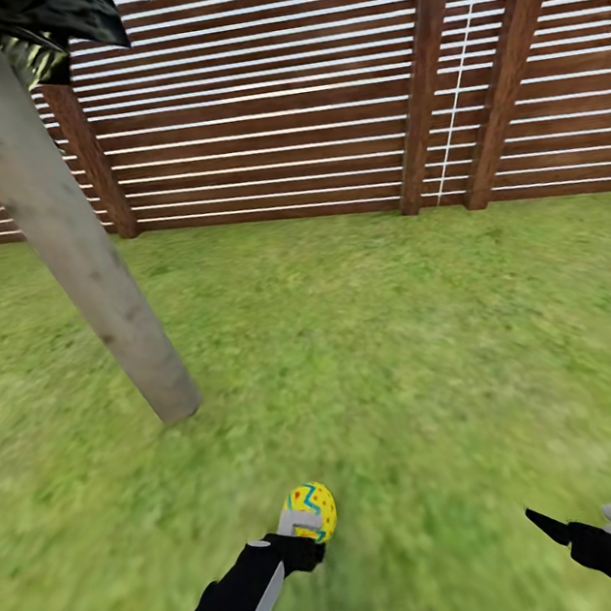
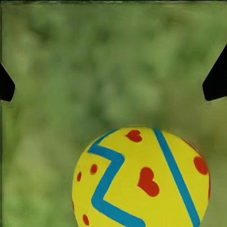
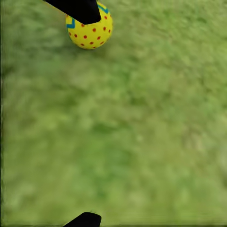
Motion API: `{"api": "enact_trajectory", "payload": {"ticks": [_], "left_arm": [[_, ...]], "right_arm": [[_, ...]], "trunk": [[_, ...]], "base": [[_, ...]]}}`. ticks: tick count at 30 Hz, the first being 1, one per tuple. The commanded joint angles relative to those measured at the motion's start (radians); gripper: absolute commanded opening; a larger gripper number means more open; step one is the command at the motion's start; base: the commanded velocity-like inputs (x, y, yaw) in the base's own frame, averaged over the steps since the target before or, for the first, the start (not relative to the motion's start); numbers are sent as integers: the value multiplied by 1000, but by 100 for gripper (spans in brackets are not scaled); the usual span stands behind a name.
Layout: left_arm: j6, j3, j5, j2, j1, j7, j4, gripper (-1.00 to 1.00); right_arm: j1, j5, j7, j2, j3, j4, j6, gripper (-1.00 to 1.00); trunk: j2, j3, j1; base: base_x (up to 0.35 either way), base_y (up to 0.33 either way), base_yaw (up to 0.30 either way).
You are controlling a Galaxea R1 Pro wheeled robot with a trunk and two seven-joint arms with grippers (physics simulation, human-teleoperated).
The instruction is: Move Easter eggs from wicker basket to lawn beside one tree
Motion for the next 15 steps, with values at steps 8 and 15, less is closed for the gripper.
{"api": "enact_trajectory", "payload": {"ticks": [8, 15], "left_arm": [[5, -5, 7, 1, 0, 1, -1, 100], [5, -5, 9, 1, 0, 1, -1, 100]], "right_arm": [[0, -6, 2, 1, -1, -2, 3, 100], [0, -6, -2, 1, 0, -2, 3, 100]], "trunk": [[2, 30, -4], [3, 62, -7]], "base": [[-319, 0, 0], [-39, 0, 128]]}}
